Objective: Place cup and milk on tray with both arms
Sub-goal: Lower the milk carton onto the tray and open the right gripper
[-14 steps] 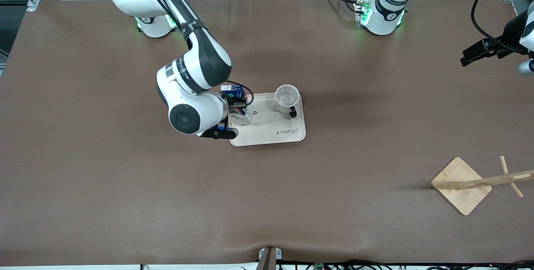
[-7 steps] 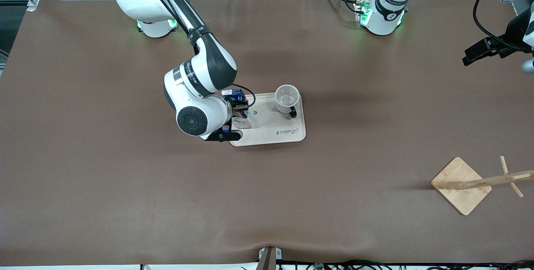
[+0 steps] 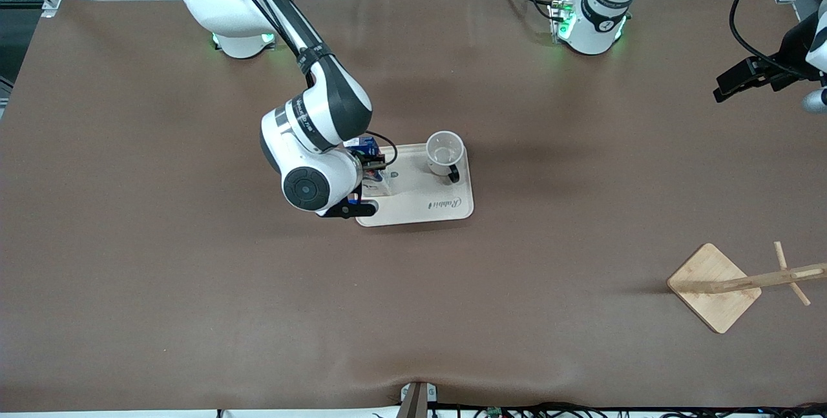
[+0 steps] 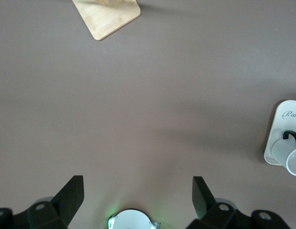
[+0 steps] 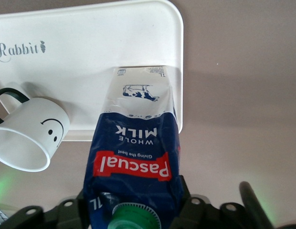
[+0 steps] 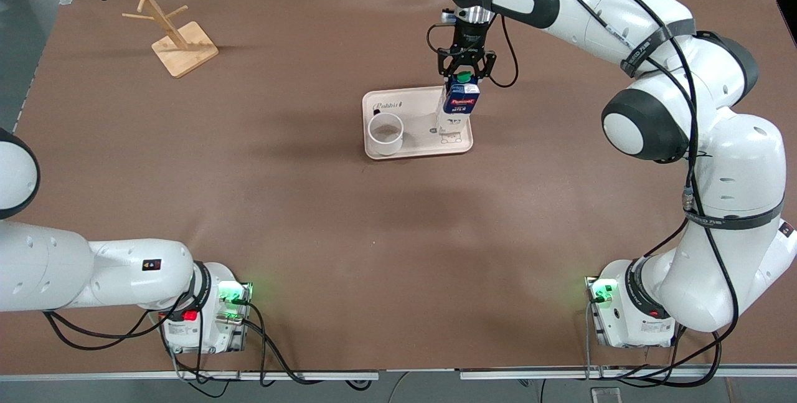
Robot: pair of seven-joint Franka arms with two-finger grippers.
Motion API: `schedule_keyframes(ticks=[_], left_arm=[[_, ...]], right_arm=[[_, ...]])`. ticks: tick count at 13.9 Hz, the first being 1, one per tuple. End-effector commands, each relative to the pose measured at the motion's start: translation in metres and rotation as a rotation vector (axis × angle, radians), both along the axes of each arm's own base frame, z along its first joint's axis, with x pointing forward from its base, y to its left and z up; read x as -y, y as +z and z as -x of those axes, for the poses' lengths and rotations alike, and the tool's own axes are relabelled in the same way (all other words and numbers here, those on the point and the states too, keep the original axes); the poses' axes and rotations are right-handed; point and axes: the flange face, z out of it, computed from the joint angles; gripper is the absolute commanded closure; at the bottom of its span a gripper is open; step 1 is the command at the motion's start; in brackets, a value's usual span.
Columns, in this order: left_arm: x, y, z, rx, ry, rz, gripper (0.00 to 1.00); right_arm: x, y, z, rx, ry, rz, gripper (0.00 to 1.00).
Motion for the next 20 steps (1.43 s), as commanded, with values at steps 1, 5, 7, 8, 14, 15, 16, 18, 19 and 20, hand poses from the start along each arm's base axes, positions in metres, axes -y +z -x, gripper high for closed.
schedule_keyframes(ticks=[1,5,7,8,14,15,16,18,19,20], left_arm=[[0.011,0.003,-0.005,0.028,-0.076,0.000,0.00],[0.014,0.007,-0.006,0.057,-0.090,0.001,0.00],[0.014,0.006,-0.006,0.059,-0.090,0.001,0.00],[0.014,0.005,-0.006,0.057,-0.090,0.001,0.00],[0.015,0.007,-0.005,0.059,-0.089,0.002,0.00],[0.015,0.007,-0.005,0.059,-0.089,0.002,0.00],[0.015,0.007,-0.005,0.059,-0.089,0.002,0.00],[0.015,0.006,-0.006,0.057,-0.089,0.003,0.00],[0.015,0.006,-0.006,0.057,-0.090,0.003,0.00],[0.015,0.007,-0.006,0.059,-0.090,0.002,0.00]], right_arm=[[0.000,-0.003,0.001,0.004,0.018,0.005,0.00],[0.000,-0.003,0.000,0.005,0.017,0.003,0.00],[0.001,-0.002,0.000,0.004,0.017,0.004,0.00],[0.002,-0.001,-0.001,0.005,0.012,0.003,0.00],[-0.004,0.000,0.000,0.009,0.007,-0.005,0.00],[-0.005,0.000,0.001,0.012,0.006,-0.006,0.00],[-0.006,0.002,-0.001,0.021,0.000,-0.011,0.00],[-0.008,0.003,0.000,0.009,-0.012,-0.031,0.00],[-0.009,0.003,0.000,0.006,-0.016,-0.037,0.00],[-0.009,0.003,0.000,0.006,-0.016,-0.037,0.00]])
